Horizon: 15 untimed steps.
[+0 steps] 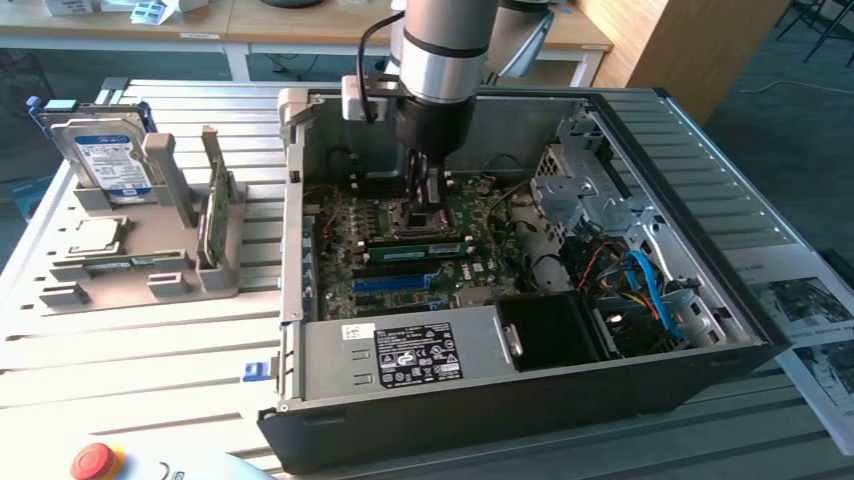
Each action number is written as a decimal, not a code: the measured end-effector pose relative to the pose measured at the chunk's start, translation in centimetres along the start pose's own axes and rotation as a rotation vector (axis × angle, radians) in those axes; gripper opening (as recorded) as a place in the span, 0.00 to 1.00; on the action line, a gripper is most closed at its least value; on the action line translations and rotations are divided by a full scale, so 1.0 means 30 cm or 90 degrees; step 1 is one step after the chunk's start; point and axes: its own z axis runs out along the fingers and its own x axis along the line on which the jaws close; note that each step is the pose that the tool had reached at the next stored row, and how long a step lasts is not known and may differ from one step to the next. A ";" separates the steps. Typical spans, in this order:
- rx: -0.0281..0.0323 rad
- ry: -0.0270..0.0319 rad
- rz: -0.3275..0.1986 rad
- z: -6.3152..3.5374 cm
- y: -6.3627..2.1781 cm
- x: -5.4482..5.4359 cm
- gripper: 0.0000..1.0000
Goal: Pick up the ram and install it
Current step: 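Press down the ram until it locks into place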
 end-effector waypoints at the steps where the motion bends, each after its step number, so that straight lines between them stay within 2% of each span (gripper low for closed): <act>1: 0.0000 0.0000 0.000 -0.007 0.000 0.000 0.10; 10: 0.0000 0.0007 0.000 -0.061 0.002 0.003 0.10; 15: 0.0000 0.0007 0.000 -0.061 0.002 0.003 0.10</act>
